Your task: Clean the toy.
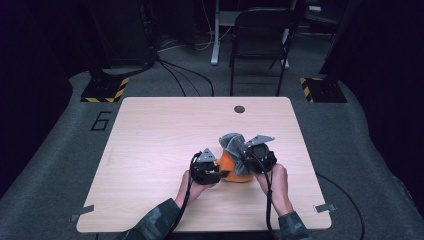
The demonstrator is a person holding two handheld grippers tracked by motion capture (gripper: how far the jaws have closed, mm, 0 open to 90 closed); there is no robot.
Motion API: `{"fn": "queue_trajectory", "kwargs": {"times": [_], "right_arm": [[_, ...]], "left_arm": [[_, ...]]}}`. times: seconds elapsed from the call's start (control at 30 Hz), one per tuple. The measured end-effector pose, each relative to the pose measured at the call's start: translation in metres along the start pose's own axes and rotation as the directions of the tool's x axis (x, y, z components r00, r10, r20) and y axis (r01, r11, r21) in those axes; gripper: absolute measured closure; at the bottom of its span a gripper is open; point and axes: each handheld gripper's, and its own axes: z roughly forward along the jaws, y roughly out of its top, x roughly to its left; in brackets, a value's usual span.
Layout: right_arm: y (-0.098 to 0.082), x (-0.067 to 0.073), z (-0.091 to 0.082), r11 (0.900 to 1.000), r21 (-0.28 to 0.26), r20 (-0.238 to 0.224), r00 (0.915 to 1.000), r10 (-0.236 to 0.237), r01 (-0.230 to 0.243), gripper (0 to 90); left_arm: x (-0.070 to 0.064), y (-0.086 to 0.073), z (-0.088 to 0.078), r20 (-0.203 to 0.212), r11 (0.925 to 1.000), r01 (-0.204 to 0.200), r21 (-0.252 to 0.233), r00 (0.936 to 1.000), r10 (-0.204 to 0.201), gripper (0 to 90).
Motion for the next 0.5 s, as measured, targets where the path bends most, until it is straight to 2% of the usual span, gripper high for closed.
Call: {"fn": "queue_trajectory", "kwargs": {"times": [0.13, 0.33, 0.47, 0.5], "right_arm": [[-0.004, -0.011, 0.003, 1.0, 0.018, 0.024, 0.9995, 0.022, -0.023, 76.1], [-0.017, -0.035, 0.014, 0.994, 0.061, 0.039, 0.9957, 0.084, -0.087, 76.1], [-0.028, -0.05, 0.025, 0.988, 0.094, 0.053, 0.9912, 0.121, -0.126, 76.2], [-0.031, -0.053, 0.029, 0.983, 0.108, 0.055, 0.9884, 0.141, -0.147, 76.2]], "left_arm": [[0.0, -0.001, 0.0, -0.003, 1.0, 0.0, 0.0, 1.0, 0.0, 69.7], [0.0, -0.001, 0.001, 0.003, 1.0, 0.0, 0.002, 1.0, 0.0, 69.6], [-0.001, -0.001, 0.001, 0.007, 1.0, -0.005, 0.002, 1.0, 0.005, 69.4], [-0.001, -0.001, 0.001, 0.008, 1.0, -0.006, 0.003, 1.0, 0.006, 69.4]]}}
